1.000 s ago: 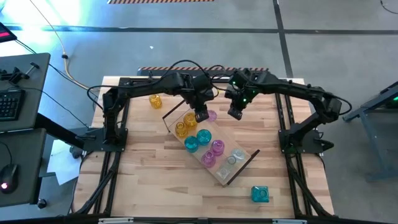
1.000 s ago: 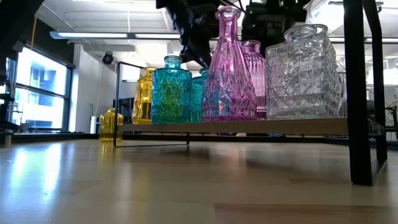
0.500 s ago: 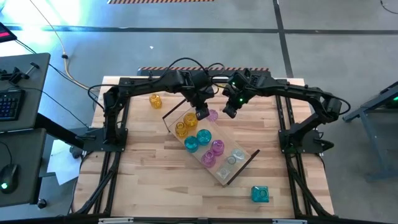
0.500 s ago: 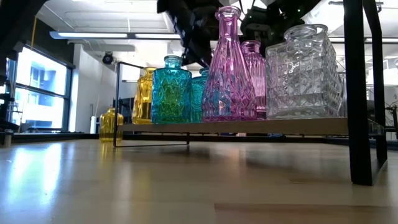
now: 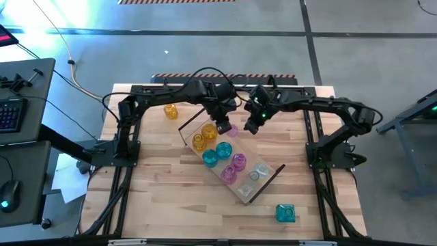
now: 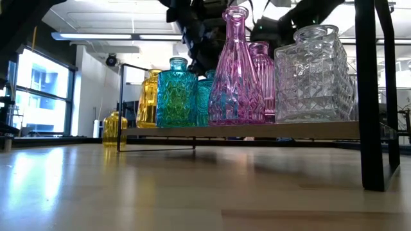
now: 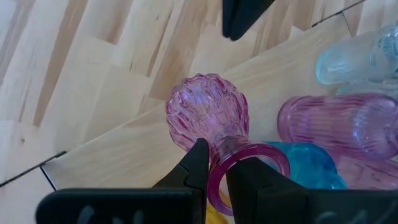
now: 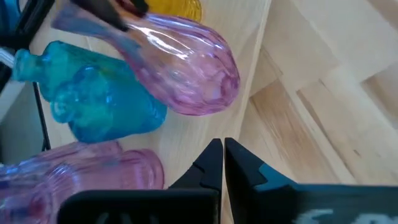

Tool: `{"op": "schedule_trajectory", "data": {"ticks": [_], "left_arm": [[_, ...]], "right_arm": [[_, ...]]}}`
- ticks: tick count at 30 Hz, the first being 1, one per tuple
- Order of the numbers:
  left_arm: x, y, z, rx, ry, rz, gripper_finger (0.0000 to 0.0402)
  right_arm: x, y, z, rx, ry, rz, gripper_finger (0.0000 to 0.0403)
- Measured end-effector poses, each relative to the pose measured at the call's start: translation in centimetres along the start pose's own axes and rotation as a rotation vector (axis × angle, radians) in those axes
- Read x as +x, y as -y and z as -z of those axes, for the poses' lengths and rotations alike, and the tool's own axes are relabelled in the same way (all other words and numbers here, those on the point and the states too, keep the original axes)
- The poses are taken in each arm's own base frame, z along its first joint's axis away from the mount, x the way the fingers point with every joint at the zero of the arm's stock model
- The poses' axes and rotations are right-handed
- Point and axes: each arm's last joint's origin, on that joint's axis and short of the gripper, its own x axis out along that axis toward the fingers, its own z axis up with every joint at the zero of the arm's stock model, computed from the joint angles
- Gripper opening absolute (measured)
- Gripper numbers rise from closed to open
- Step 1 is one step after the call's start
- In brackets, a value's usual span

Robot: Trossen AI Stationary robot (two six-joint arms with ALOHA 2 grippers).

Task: Sort vases onto shelf
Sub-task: Put the pink crystal vase on the shelf

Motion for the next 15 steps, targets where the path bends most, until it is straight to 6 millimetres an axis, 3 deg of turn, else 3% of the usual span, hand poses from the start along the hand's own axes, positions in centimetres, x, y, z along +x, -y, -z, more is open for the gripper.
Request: {"op": "schedule_trajectory", "data": {"ticks": [15], "left_arm": [[0.5,0.3,0.6,-0.021,-0.039,-0.003,0.0024]], "right_arm": [[2.7,1.9,1.2,0.181,0.203,-0.082,0.0000]]}}
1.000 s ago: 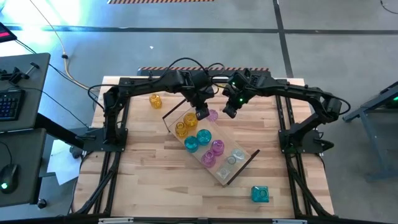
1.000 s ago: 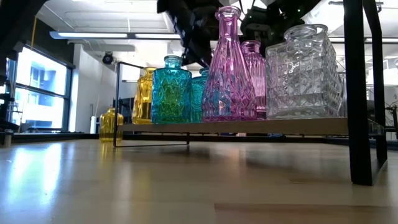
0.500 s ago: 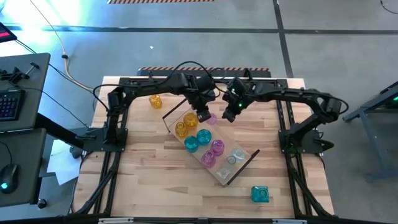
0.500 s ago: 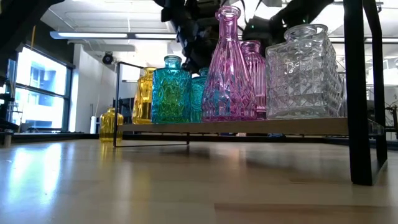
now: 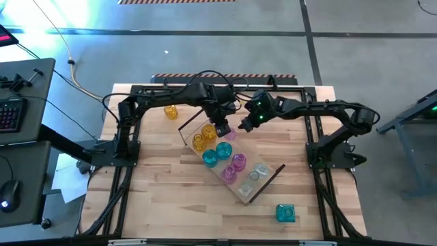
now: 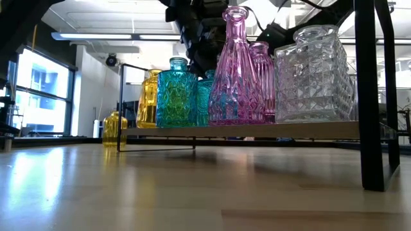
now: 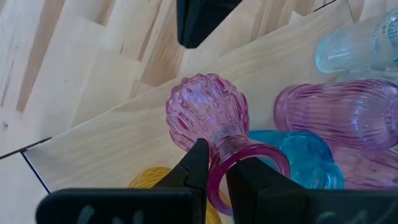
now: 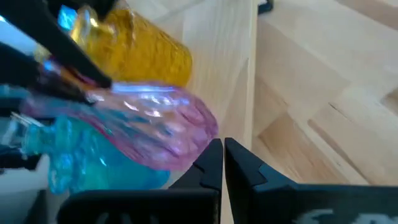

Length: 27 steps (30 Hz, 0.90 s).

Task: Sort vases onto shelf
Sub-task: Put the pink crystal vase on the shelf

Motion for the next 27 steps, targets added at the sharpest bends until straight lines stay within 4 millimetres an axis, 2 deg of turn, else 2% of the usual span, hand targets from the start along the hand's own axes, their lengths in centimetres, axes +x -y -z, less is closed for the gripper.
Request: {"op": "schedule_trajectory", "data": {"ticks": [11,27], "left_arm": [[1.0,-0.3,-0.5,-0.027,0.023,-0.006,0.0024],[1.0,0.1,-0.3,-0.055,0.005,0.009,0.0024]], "right_arm": [[0.5,-0.9,0.6,-0.010,-0.013,-0.013,0.0000],[1.0,-1.7,1.3,-0.013,-0.041,-0.014,0.0000]]}}
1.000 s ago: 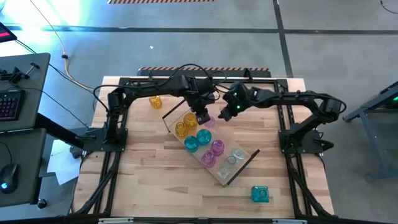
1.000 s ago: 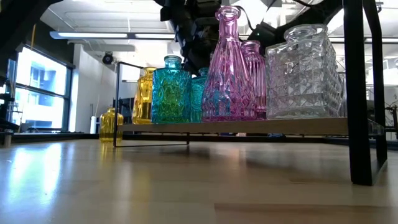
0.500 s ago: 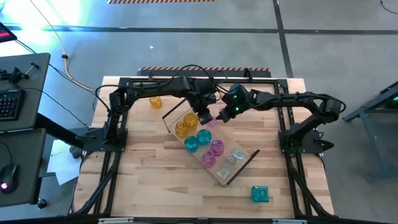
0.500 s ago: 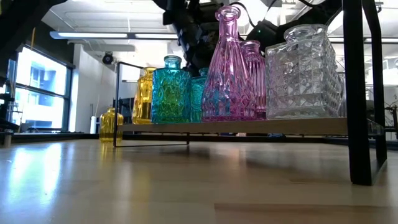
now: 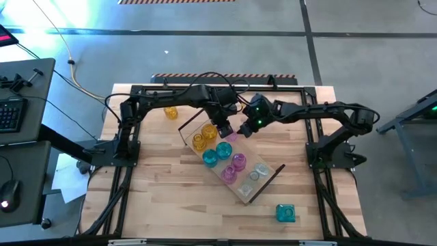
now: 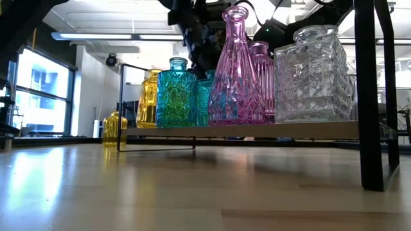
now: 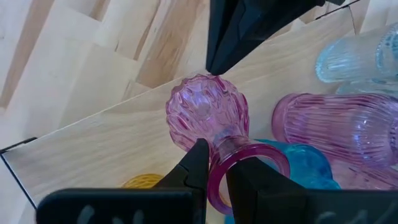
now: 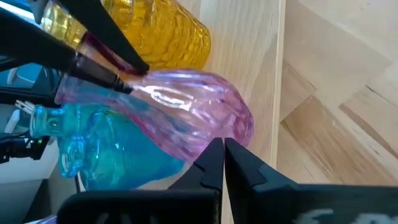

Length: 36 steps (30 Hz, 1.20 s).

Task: Sort vases onto shelf
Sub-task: Put the pink crystal vase on the shelf

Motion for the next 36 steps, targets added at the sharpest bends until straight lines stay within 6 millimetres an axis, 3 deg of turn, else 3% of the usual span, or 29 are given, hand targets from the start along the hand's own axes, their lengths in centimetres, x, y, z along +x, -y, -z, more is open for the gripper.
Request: {"op": "schedule_trajectory", "data": {"ticks": [25,36], "left_arm": [[0.2,0.4,0.3,-0.049,-0.032,0.042,0.0029],[0.1,0.6,0.2,-0.039,-0.017,0.050,0.0066]], "right_arm": [[1.6,-1.0,1.2,-0.022,-0.035,0.021,0.0000],[1.6,-1.0,1.2,-0.022,-0.034,0.016,0.0000]]}}
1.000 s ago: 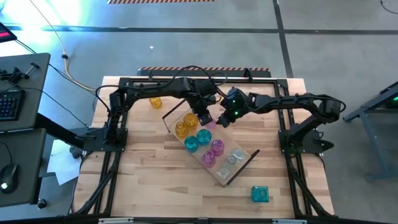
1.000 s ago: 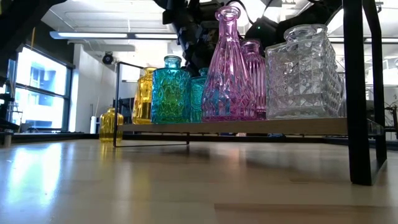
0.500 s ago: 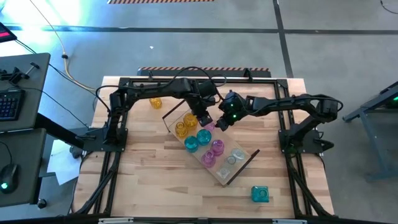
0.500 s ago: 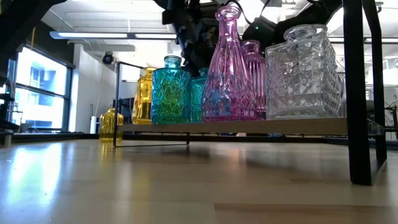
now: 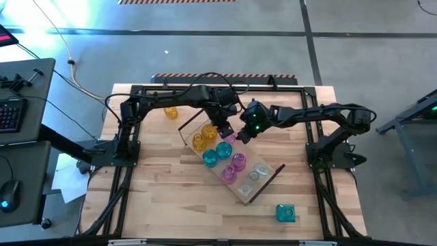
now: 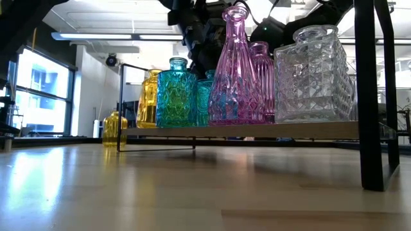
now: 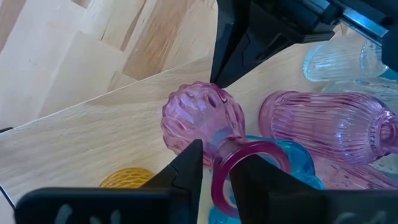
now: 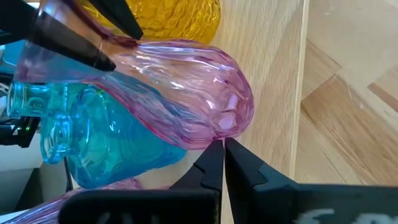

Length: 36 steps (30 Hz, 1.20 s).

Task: Sort vases onto shelf
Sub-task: Put the pink crystal vase on the shelf

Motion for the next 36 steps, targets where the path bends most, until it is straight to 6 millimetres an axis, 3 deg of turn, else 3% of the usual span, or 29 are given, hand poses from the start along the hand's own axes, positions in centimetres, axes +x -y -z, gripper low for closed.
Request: {"op": "schedule_trajectory", "data": {"ticks": [10,36], "left_arm": [[0.00,0.10,0.05,-0.002,-0.010,0.035,0.0087],[-0.04,0.16,0.05,-0.031,-0.015,0.053,0.0088]], "right_arm": [[0.00,-0.02,-0.01,-0.003,-0.003,-0.008,0.0000],[-0.04,0.10,-0.11,0.000,0.017,0.017,0.0000]]}}
